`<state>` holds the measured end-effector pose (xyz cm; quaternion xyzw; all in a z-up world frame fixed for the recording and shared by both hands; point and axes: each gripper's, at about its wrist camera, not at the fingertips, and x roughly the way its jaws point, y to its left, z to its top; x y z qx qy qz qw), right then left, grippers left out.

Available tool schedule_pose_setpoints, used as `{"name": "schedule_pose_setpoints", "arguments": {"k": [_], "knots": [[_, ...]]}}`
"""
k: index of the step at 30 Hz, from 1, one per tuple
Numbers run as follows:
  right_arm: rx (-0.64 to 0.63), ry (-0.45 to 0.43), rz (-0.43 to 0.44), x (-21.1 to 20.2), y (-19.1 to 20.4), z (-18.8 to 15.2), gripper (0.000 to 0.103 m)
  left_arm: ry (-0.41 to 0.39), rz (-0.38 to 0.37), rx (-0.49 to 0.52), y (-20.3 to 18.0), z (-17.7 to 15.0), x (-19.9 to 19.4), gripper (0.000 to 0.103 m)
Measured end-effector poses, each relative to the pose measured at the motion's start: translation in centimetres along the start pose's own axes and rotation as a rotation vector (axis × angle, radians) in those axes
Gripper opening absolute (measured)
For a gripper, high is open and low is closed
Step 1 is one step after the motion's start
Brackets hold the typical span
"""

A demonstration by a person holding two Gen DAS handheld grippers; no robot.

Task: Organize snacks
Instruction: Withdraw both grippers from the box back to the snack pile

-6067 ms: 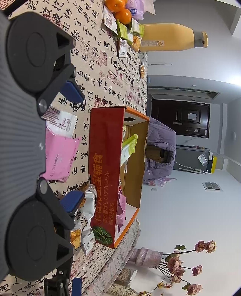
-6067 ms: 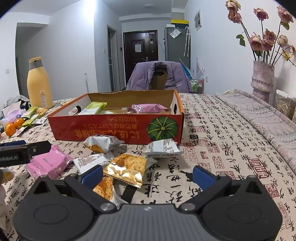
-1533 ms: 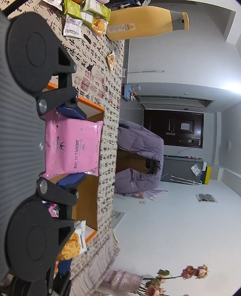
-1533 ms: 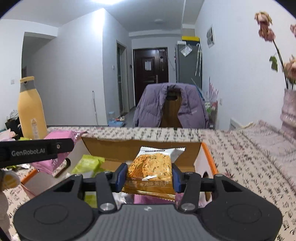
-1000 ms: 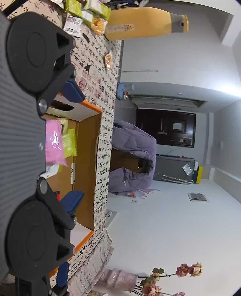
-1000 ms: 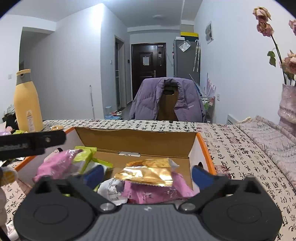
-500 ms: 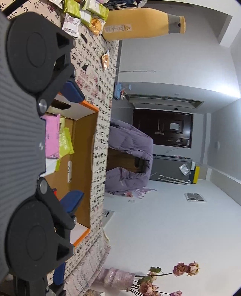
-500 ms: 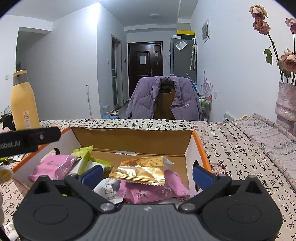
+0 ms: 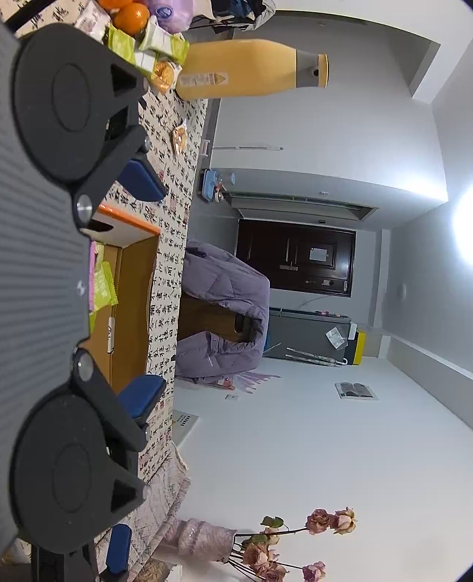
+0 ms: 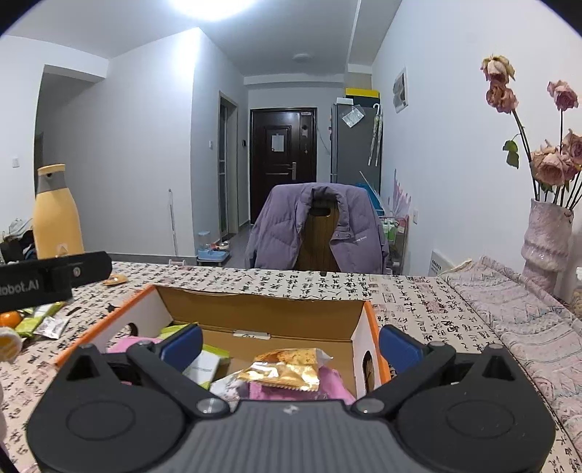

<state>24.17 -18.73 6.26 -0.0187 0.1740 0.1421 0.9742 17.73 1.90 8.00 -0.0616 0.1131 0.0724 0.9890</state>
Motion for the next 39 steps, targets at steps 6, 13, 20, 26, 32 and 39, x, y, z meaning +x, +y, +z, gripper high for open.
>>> {"name": "schedule_pose_setpoints", "arguments": {"k": [6, 13, 20, 26, 32, 39], "knots": [[0.007, 0.016, -0.005, -2.5, 0.1, -1.2, 0.103, 0.012, -0.001, 0.011, 0.5, -0.9, -2.7, 0.103], [0.001, 0.045, -0.003, -5.2, 0.3, -3.5, 0.103, 0.045, -0.003, 0.03, 1.0, -3.0, -5.4, 0.103], [-0.007, 0.079, 0.007, -7.3, 0.9, -5.9, 0.103, 0.09, -0.007, 0.047, 1.7, -5.5, -7.6, 0.103], [-0.025, 0.12, 0.006, -8.7, 1.5, -8.1, 0.103, 0.143, -0.02, 0.055, 2.7, -7.9, -8.8, 0.103], [-0.029, 0.172, -0.001, -9.2, 1.6, -10.1, 0.103, 0.184, -0.031, 0.069, 3.4, -9.8, -9.7, 0.103], [-0.02, 0.22, 0.013, -9.3, 1.6, -12.0, 0.103, 0.238, -0.022, 0.054, 4.4, -11.5, -9.0, 0.103]]}}
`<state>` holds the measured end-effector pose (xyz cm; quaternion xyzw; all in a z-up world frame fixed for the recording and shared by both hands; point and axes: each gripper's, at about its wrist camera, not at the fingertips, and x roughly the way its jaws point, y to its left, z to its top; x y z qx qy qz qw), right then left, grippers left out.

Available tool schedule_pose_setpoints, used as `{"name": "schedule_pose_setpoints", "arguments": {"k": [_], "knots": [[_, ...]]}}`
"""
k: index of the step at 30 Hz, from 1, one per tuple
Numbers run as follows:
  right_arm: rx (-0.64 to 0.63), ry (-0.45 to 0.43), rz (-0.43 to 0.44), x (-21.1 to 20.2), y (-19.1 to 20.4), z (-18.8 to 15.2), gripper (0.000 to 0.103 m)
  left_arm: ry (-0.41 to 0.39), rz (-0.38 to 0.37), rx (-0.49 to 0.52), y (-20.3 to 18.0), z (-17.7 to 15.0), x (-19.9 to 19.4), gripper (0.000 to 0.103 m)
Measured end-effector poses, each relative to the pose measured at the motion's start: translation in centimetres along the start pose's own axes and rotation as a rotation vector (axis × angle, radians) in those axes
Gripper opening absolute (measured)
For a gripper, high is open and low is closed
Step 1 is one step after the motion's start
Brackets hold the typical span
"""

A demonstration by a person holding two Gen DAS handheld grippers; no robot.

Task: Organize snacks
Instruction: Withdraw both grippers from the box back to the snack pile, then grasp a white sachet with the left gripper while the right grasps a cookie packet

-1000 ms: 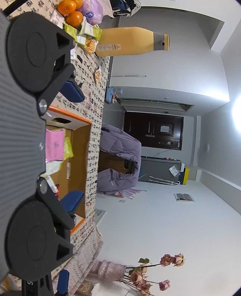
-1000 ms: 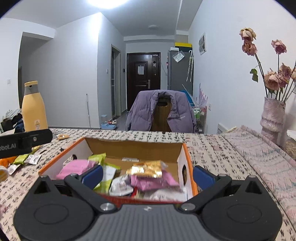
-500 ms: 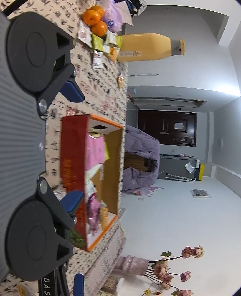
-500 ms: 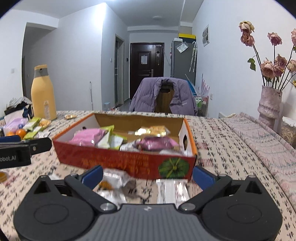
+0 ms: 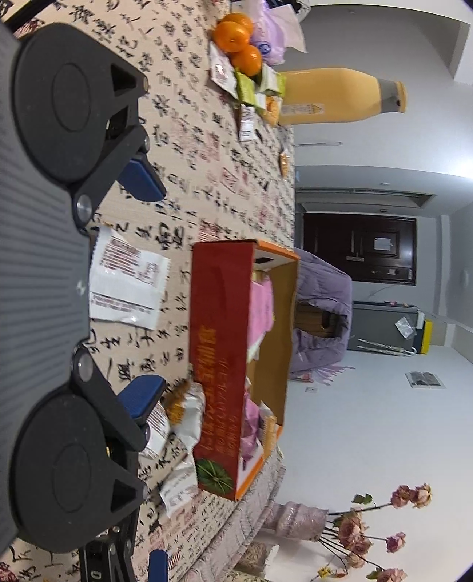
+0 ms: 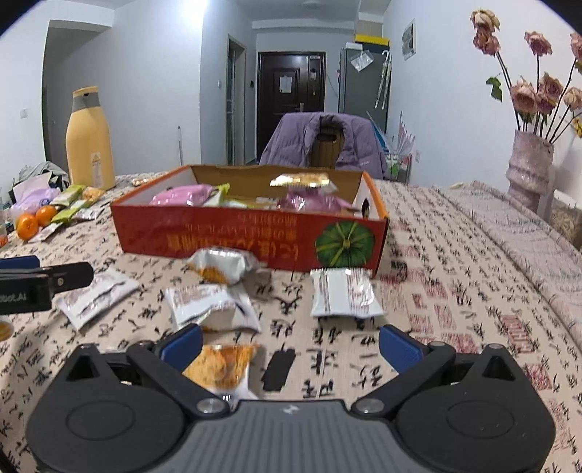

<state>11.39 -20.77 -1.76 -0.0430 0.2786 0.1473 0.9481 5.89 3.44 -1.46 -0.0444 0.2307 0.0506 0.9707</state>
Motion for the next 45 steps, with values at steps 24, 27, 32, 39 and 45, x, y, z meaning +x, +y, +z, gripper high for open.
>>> {"name": "schedule_pose_setpoints", "arguments": {"k": [24, 27, 32, 39, 45], "knots": [[-0.017, 0.122, 0.065, 2.4, 1.6, -1.0, 0.099, -0.005, -0.043, 0.002, 0.0, -0.6, 0.0, 0.103], [-0.02, 0.119, 0.074, 2.4, 1.6, -1.0, 0.097, -0.002, -0.04, 0.004, -0.1, -0.6, 0.1, 0.103], [-0.021, 0.093, 0.082, 2.1, 1.5, -1.0, 0.079, 0.004, -0.037, 0.001, -0.1, -0.6, 0.2, 0.103], [-0.024, 0.051, 0.097, 1.5, 1.5, -1.2, 0.045, 0.012, -0.029, 0.003, -0.1, -0.6, 0.3, 0.103], [0.006, 0.015, 0.083, 0.8, 0.8, -1.1, 0.044, 0.017, -0.011, 0.017, -0.3, -0.5, 0.3, 0.103]]}}
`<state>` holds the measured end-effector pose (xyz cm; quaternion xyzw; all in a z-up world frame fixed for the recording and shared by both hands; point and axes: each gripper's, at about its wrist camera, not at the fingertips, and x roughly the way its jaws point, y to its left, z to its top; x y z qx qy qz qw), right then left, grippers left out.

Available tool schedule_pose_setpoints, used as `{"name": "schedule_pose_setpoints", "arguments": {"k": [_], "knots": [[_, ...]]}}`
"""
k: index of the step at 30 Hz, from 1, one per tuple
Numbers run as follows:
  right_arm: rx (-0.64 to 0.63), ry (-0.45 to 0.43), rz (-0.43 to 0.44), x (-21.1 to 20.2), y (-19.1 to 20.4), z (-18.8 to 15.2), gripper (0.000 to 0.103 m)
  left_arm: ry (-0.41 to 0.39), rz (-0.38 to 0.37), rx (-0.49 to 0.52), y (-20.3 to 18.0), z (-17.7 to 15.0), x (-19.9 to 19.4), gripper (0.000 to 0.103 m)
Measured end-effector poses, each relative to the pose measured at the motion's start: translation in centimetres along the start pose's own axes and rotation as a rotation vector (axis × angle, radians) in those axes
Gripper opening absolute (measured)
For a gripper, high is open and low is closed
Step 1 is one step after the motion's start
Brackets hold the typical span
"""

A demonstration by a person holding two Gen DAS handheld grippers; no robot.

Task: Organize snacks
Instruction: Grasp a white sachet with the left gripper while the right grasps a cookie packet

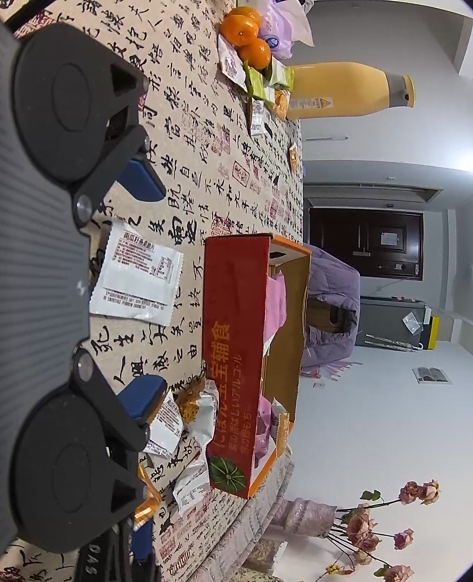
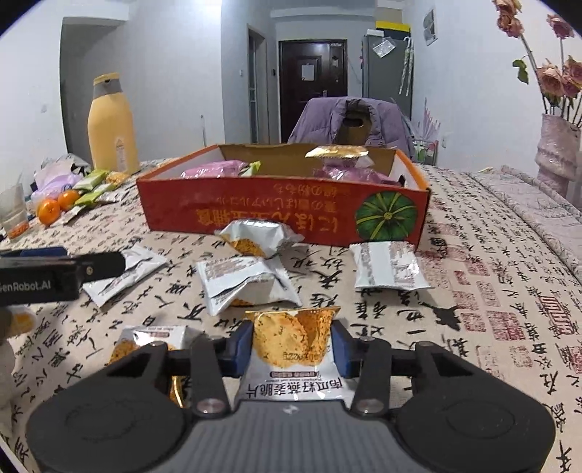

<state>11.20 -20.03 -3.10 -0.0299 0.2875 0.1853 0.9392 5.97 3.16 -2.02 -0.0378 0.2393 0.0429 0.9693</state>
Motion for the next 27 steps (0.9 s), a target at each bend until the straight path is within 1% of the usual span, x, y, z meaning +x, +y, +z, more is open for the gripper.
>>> {"name": "schedule_pose_setpoints", "arguments": {"k": [3, 7, 12, 15, 18, 21, 27], "knots": [[0.019, -0.025, -0.014, -0.5, -0.7, 0.2, 0.044, 0.015, 0.011, 0.022, 0.0, 0.2, 0.1, 0.103], [0.044, -0.044, -0.032, -0.9, -1.8, 0.3, 0.043, 0.03, 0.057, 0.046, 0.6, 0.6, 0.5, 0.103], [0.07, -0.056, -0.048, -1.1, -2.8, 0.3, 0.044, 0.094, 0.105, 0.079, 1.9, 1.3, 1.6, 0.103], [0.084, -0.059, -0.061, -1.1, -3.4, 0.4, 0.044, 0.122, 0.095, 0.075, 2.7, 1.5, 2.0, 0.103], [0.092, -0.06, -0.071, -1.0, -3.7, 0.4, 0.044, 0.155, 0.069, 0.067, 3.1, 1.7, 2.5, 0.103], [0.094, -0.061, -0.077, -1.1, -3.9, 0.4, 0.044, 0.182, 0.047, 0.072, 3.0, 1.6, 3.0, 0.103], [0.101, -0.055, -0.077, -0.8, -4.1, 0.3, 0.044, 0.219, 0.042, 0.07, 2.4, 1.5, 4.4, 0.103]]}}
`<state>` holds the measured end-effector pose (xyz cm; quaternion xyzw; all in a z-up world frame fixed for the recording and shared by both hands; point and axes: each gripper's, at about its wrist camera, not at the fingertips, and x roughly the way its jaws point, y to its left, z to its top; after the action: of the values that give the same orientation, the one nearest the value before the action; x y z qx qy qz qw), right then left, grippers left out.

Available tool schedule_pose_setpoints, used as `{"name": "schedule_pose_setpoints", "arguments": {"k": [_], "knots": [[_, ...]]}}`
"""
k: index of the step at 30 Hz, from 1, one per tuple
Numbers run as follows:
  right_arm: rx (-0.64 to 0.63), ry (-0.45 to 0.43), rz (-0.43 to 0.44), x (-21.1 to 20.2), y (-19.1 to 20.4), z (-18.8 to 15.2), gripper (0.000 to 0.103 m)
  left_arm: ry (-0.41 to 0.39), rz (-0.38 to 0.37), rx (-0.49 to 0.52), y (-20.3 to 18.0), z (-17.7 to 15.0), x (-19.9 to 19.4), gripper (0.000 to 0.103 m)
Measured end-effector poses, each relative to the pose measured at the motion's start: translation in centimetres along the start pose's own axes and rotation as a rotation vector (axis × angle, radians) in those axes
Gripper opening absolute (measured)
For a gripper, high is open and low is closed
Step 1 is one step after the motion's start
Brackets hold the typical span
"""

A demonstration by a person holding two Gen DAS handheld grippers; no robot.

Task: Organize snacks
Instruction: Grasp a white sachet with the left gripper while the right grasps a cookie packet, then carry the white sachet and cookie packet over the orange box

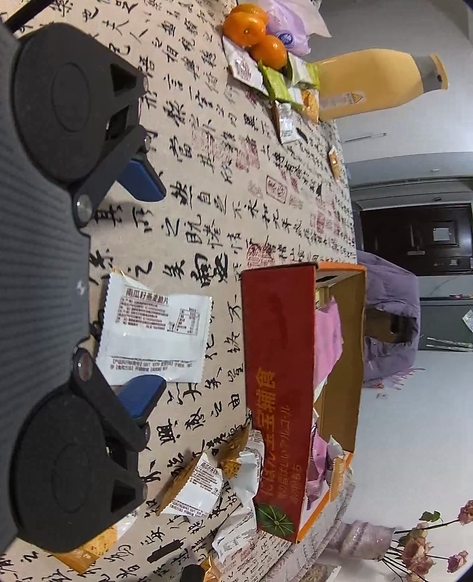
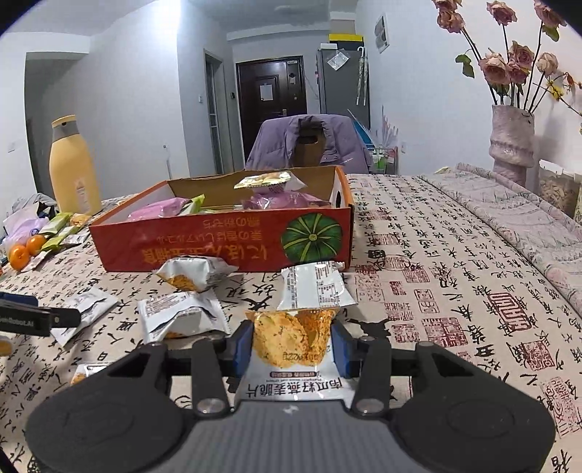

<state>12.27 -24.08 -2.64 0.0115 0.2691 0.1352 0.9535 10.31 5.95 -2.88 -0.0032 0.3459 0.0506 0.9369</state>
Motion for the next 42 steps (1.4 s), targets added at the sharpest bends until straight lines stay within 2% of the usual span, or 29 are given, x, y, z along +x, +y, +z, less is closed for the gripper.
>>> {"name": "schedule_pose_setpoints", "arguments": {"k": [8, 15, 17, 18, 20, 21, 24, 28, 33, 42], "knots": [[0.009, 0.005, 0.005, 0.2, -0.2, -0.1, 0.044, 0.042, 0.011, 0.022, -1.5, 0.9, 1.5, 0.103], [0.008, 0.007, 0.011, 0.3, -0.2, -0.2, 0.044, 0.051, -0.005, -0.006, -1.7, 1.1, 2.0, 0.101], [0.008, 0.007, 0.013, 0.2, -0.1, -0.2, 0.044, 0.045, -0.015, -0.005, -1.7, 1.1, 1.9, 0.097], [0.008, 0.007, 0.013, 0.2, -0.1, -0.2, 0.044, 0.041, -0.019, -0.003, -1.7, 1.1, 1.8, 0.09], [0.007, 0.008, 0.013, 0.2, 0.0, -0.2, 0.044, 0.026, -0.019, -0.004, -1.9, 1.0, 1.4, 0.073], [0.006, 0.008, 0.014, 0.3, 0.0, -0.2, 0.044, 0.018, -0.02, -0.007, -1.9, 1.0, 1.1, 0.059], [0.001, 0.009, 0.016, 0.2, 0.2, -0.2, 0.044, 0.003, -0.028, -0.014, -1.9, 0.7, 0.6, 0.054], [-0.006, 0.009, 0.017, 0.1, 0.4, -0.2, 0.044, -0.02, -0.026, -0.016, -2.1, 0.3, 0.0, 0.052], [-0.012, 0.003, 0.016, -0.1, 0.5, 0.0, 0.044, -0.089, -0.011, -0.006, -2.3, 0.5, -1.5, 0.052], [-0.05, -0.03, 0.021, -0.5, 1.5, 1.2, 0.044, -0.199, -0.027, -0.02, -2.7, 2.2, -4.1, 0.052]]}}
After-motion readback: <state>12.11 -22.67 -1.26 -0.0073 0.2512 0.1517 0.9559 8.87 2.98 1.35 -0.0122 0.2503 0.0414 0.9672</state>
